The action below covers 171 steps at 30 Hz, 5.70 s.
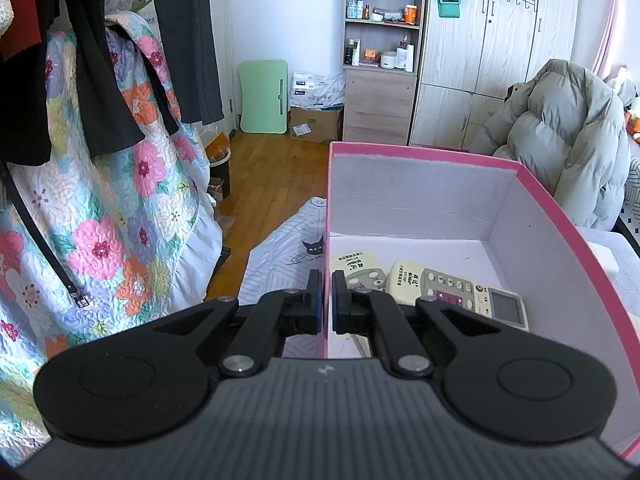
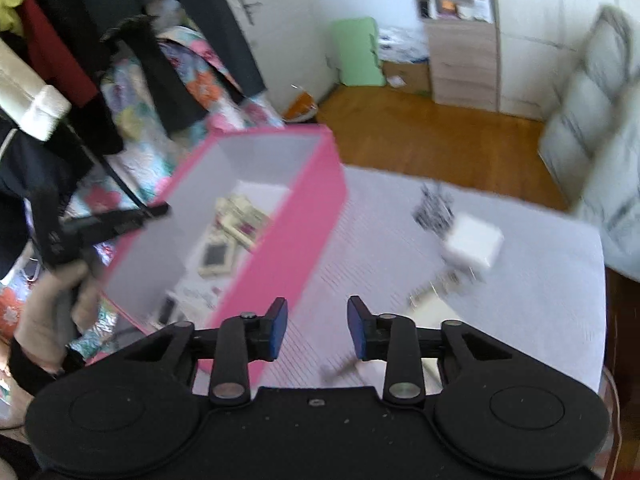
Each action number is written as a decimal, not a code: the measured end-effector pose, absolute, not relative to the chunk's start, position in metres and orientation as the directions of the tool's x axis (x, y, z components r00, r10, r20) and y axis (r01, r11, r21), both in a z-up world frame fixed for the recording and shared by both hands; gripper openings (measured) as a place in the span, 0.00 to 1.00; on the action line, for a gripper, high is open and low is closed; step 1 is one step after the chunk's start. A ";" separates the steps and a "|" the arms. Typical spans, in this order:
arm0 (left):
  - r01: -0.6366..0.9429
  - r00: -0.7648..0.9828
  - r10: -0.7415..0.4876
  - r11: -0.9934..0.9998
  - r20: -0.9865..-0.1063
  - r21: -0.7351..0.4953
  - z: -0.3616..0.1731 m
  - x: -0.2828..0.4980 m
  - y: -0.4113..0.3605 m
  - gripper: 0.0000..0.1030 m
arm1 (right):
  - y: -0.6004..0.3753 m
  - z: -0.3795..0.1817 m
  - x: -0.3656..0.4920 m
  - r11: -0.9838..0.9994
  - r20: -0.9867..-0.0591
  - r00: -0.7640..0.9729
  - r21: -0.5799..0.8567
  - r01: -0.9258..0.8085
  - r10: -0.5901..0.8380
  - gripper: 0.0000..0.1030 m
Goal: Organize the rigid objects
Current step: 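Return the right gripper to the table and grasp a small white charger, then carry the white charger into the pink box and open the right gripper, then return the right gripper to the table and grasp the larger white charger, then carry the larger charger into the pink box and open the right gripper, then grasp the cream power bank with red label using the right gripper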
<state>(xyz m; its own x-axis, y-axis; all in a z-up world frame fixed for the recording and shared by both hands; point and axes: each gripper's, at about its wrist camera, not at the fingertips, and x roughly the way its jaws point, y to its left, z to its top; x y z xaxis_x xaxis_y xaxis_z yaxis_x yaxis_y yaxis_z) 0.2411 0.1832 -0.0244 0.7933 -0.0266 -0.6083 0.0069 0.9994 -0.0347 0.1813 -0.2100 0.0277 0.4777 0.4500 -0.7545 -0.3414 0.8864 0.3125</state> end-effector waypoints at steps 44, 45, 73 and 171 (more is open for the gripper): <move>0.002 0.799 -0.023 0.999 -0.601 -0.035 -0.025 0.240 0.184 0.02 | -0.104 0.048 0.170 0.639 -0.591 0.456 0.137 -0.757 0.666 0.52; 0.002 0.799 -0.023 0.999 -0.601 -0.036 -0.025 0.240 0.184 0.02 | -0.093 0.045 0.175 0.629 -0.606 0.429 0.157 -0.762 0.670 0.52; 0.001 0.805 -0.031 0.999 -0.593 -0.050 -0.026 0.241 0.186 0.02 | -0.082 0.017 0.203 0.705 -0.654 0.367 0.375 -0.602 0.661 0.53; 0.028 0.781 0.058 0.991 -0.621 0.128 -0.026 0.243 0.162 0.03 | -0.045 0.010 0.222 0.678 -0.770 0.485 -0.092 -0.729 0.416 0.60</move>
